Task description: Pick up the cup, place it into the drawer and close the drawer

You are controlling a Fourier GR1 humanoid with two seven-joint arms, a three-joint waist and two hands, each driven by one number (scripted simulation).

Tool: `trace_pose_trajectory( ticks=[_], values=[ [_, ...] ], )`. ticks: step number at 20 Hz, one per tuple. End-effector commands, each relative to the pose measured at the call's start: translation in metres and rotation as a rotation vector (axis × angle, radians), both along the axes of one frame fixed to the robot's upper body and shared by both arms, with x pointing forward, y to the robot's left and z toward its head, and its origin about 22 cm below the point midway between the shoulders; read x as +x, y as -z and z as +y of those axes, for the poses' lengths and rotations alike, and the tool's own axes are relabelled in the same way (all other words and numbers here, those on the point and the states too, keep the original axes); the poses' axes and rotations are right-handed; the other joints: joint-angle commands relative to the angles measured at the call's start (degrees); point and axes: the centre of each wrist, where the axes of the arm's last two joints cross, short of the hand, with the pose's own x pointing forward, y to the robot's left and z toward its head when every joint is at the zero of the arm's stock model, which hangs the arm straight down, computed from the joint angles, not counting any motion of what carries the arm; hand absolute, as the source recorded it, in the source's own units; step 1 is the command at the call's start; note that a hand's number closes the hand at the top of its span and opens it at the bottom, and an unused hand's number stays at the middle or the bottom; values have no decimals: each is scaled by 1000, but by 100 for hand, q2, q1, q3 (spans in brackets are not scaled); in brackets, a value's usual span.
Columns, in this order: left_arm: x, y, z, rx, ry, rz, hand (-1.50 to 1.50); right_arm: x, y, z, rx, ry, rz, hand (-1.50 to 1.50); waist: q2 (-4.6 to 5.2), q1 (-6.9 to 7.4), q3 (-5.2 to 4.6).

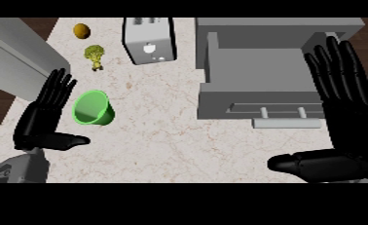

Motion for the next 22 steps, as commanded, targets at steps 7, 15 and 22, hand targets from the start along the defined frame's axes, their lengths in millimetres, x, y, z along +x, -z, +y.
trace_pose_trajectory(
  ticks=[7, 15, 22],
  values=[
    [12, 50, -7, 10, -17, 43, -150, -1, 0, -5, 9, -7, -6, -150, 1, -9, -1],
    [7, 74, 11, -7, -38, 52, -150, 16, 1, -15, -6, -17, -7, -150, 13, -17, -3],
    [10, 89, 14, -14, -65, 54, -150, -17, 3, -7, -10, -64, 7, -150, 24, -98, -9]
  ],
)
